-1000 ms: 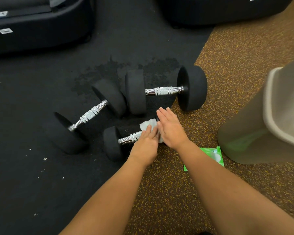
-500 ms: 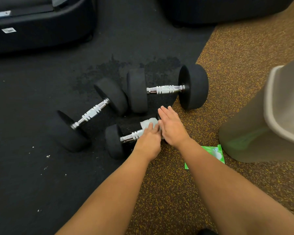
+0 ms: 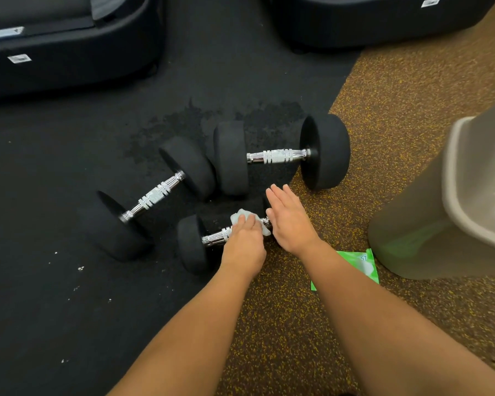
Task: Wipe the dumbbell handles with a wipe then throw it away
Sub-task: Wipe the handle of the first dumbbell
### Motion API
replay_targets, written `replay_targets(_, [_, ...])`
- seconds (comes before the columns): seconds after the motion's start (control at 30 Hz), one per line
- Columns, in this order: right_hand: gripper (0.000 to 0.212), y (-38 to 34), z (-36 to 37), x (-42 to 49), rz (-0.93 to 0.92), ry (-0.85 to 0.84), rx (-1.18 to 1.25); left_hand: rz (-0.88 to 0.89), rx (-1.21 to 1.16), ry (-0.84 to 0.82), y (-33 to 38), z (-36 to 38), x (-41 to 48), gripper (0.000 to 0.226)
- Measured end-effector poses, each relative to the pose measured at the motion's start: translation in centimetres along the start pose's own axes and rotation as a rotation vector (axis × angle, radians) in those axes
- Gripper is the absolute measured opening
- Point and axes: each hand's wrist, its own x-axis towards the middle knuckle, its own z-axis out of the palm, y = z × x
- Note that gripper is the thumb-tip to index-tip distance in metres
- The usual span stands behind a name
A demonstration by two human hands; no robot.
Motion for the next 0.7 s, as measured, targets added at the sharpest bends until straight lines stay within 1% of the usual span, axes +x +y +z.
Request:
replay_targets(0.07, [0.051,0.1,0.1,0.0,-0.002,-0.002,-0.003,0.042,-0.040,-0.029,0.3,-0.2,0.8,0.053])
replay_targets(0.17, [0.051,0.2,0.2,-0.1,0.002,-0.006,0.001,0.117,-0.018,-0.096,0.4,-0.5,1.3,0.060])
replay_targets(0.27, [0.050,0.2,0.1,-0.2,-0.006,-0.002,0.010,0.158,0.054,-0.082,0.1,-0.4,0.6,0.059])
replay_targets(0.37, [0.050,0.1,0.0,-0.2,0.001,-0.011,-0.004,0.135,0.135,-0.030,-0.5,-0.3,-0.4,0.055])
replay_targets(0.43, [0.050,0.0,-0.1,-0.2,0.005,-0.010,-0.009,0.103,0.142,-0.008,-0.7,-0.3,-0.8,0.056])
replay_targets(0.57, [0.051,-0.1,-0.2,-0.3,0.015,-0.024,-0.018,0.011,0.017,0.013,-0.1,-0.1,-0.1,0.055])
replay_targets(0.63, [0.051,-0.2,-0.2,-0.4,0.019,-0.032,-0.017,0.024,-0.002,-0.019,0.3,-0.3,0.5,0.053])
replay_targets(0.7, [0.052,-0.2,-0.3,-0.4,0.022,-0.046,-0.012,0.057,-0.003,-0.069,0.4,-0.5,0.8,0.057])
